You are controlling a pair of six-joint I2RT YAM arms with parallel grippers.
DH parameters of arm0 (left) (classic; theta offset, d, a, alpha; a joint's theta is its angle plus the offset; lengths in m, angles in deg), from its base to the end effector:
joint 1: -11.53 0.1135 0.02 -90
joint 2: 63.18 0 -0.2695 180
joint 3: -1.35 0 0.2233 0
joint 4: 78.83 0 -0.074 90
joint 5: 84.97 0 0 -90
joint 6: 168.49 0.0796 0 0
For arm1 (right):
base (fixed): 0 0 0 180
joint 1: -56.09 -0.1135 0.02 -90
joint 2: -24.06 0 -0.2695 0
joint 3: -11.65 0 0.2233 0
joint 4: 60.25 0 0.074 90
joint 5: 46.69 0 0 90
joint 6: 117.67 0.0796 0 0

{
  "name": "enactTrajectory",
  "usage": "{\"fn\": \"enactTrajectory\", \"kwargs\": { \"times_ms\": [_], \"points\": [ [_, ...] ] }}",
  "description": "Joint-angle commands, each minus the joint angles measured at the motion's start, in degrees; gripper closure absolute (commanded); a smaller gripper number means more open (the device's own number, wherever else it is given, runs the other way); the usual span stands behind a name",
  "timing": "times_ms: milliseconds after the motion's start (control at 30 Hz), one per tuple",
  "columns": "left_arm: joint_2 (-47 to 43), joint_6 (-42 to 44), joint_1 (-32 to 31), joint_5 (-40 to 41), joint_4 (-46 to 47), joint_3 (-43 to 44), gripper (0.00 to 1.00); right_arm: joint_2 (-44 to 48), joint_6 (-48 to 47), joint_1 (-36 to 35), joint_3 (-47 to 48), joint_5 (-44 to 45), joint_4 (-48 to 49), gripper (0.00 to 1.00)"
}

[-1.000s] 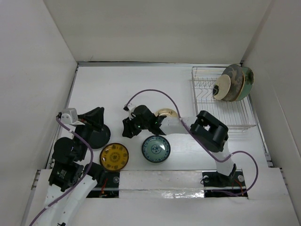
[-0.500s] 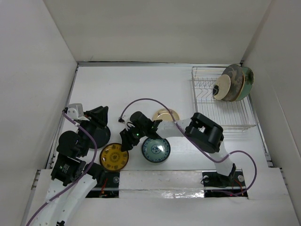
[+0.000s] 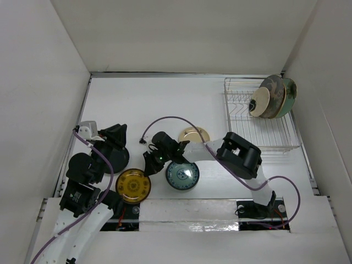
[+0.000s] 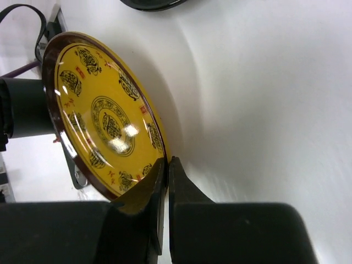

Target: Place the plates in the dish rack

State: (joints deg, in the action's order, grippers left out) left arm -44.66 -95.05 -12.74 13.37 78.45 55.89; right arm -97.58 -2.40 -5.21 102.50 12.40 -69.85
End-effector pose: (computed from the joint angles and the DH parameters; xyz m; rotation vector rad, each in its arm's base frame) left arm 0.0902 -0.0280 0.3656 -0.0334 1.3583 -0.5041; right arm 0.1858 0.4245 0.1364 -1.0960 2.3190 1.3183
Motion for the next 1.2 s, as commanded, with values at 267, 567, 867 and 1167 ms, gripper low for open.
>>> {"fn": "enactTrajectory", "kwargs": {
  "times_ms": [267, 567, 867, 1167],
  "points": [
    [-1.65, 0.56, 0.28, -1.13, 2.21, 0.33, 0.68, 19.51, -5.5, 4.51, -6.44, 12.01, -4.74, 1.0],
    [-4.99, 0.39, 0.28, -3.76, 2.74, 0.42, 0.61, 38.55, -5.75, 20.68, -13.3, 38.24, -3.95, 1.0],
    [-5.78, 0.47, 0.28, -10.62, 2.65, 0.94, 0.48, 48.08, -11.21, 37.1, -14.01, 73.17, -2.3, 1.0],
    [-9.29, 0.47, 0.28, -11.5, 3.09, 0.77, 0.44, 40.98, -32.61, 46.0, -9.26, 92.52, 13.59, 1.0]
  ]
}}
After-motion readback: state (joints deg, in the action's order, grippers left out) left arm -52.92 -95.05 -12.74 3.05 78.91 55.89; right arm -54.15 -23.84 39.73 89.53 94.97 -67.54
